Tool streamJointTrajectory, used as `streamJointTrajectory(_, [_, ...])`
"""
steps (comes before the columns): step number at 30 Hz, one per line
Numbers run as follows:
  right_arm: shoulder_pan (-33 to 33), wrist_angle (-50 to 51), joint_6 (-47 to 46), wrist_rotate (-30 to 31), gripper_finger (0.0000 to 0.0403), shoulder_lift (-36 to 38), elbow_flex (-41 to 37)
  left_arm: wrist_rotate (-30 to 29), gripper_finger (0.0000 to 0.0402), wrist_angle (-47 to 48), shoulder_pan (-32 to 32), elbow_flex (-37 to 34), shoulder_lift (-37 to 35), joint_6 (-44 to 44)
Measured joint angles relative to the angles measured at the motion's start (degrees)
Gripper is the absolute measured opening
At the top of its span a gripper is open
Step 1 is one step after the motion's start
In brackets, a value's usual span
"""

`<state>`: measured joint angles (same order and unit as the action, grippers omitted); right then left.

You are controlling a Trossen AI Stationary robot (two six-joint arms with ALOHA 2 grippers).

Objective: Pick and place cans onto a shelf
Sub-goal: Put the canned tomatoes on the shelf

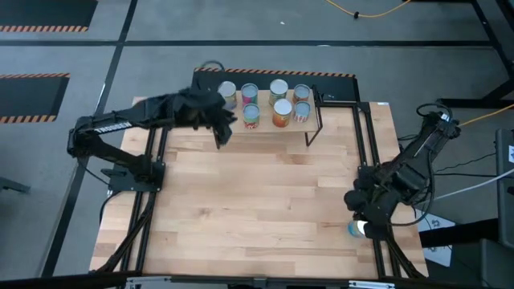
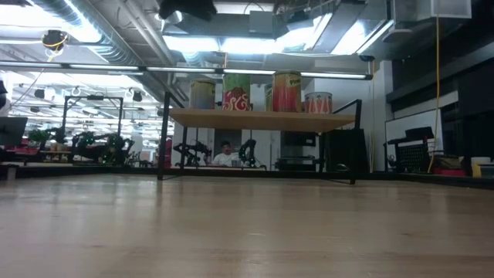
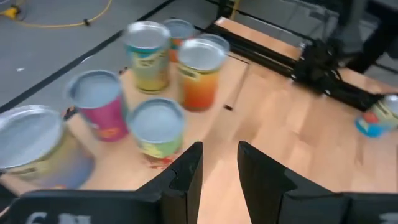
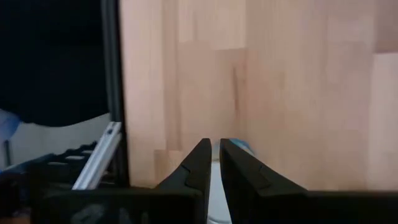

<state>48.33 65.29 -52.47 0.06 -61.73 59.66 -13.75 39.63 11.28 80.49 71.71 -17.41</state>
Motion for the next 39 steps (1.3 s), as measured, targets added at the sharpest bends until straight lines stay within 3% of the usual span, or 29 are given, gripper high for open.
streamJointTrajectory(3, [2.49,1.27,-3.84,3.12,0.0039,0.00,0.00,-2.72,0.0094,-0.12,-4.15,0.00,0.91,-0.02])
streamJointTrajectory(10, [6.64,2.32,-8.47,3.38,0.0039,-0.06,0.00,-6.19,0.0094,-0.10,-9.70,-0.08,2.44,-0.09])
streamJointTrajectory(25, [8.56,3.68,-11.23,2.50,0.0042,-2.29,0.00,-6.72,0.0094,-0.54,-13.02,-0.09,4.69,-0.17])
streamJointTrajectory(34, [8.45,5.51,-13.11,2.40,0.0113,-2.29,0.00,-6.78,0.0094,-0.72,-12.97,-0.07,5.10,-0.20])
streamJointTrajectory(39, [8.45,8.86,-13.11,2.38,0.0121,-2.23,-0.93,-6.77,0.0094,-0.70,-12.97,-0.07,5.12,-0.44])
